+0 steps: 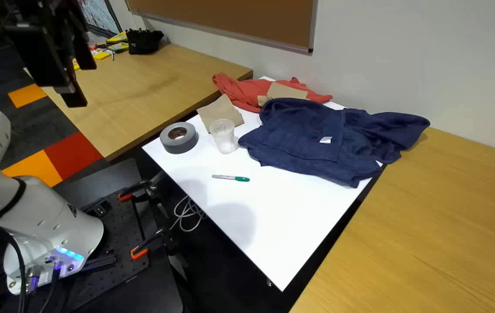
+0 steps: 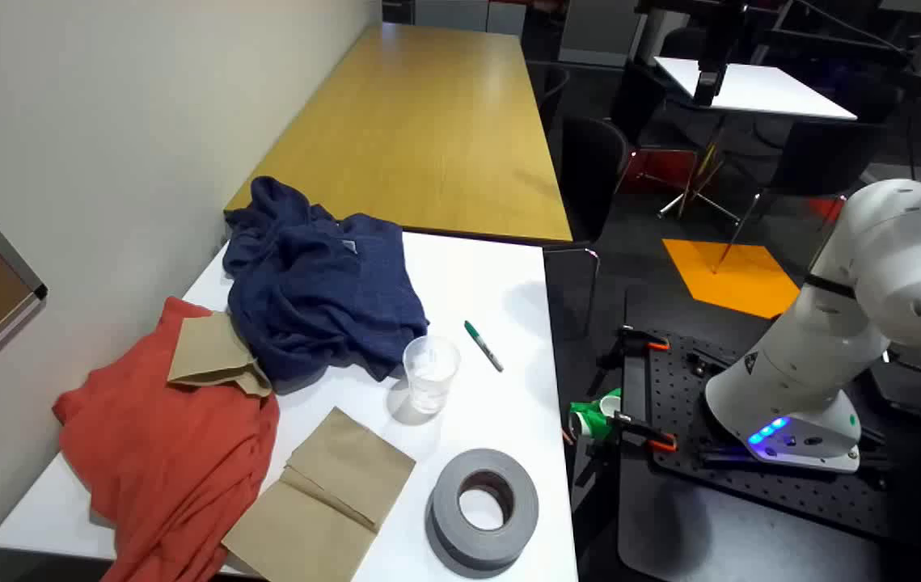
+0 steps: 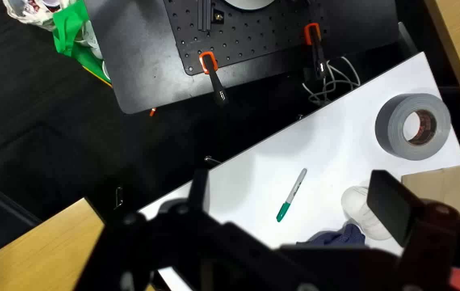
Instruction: Put the green pen inside the clear cup
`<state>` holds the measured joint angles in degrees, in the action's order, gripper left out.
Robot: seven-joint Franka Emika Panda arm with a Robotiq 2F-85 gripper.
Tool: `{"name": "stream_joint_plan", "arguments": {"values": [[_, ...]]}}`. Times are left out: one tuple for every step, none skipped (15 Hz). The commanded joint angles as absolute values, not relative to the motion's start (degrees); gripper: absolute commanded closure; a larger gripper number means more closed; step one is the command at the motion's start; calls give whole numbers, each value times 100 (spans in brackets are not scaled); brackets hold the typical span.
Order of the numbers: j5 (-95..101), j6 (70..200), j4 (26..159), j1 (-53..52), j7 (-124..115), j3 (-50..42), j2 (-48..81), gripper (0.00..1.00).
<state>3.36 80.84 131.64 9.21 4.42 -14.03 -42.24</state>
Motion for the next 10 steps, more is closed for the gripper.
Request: {"name": "stream_joint_plan", "arguments": {"values": [[317,8074,13148,970,471,-1372,-4207,0],[317,8074,13148,970,471,-1372,-4207,0],[317,8074,13148,970,471,-1372,-4207,0],[317,8074,13148,970,471,-1372,-4207,0],[317,8074,13148,970,471,-1372,-4207,0],[317,8074,13148,970,471,-1372,-4207,0],[317,8074,13148,970,471,-1372,-4207,0],[317,8074,13148,970,471,-1372,-4207,0],[269,8109,13144,967,360,-1320,-4145,0],[204,8174,13170,956,266,-1270,-4119,0]]}}
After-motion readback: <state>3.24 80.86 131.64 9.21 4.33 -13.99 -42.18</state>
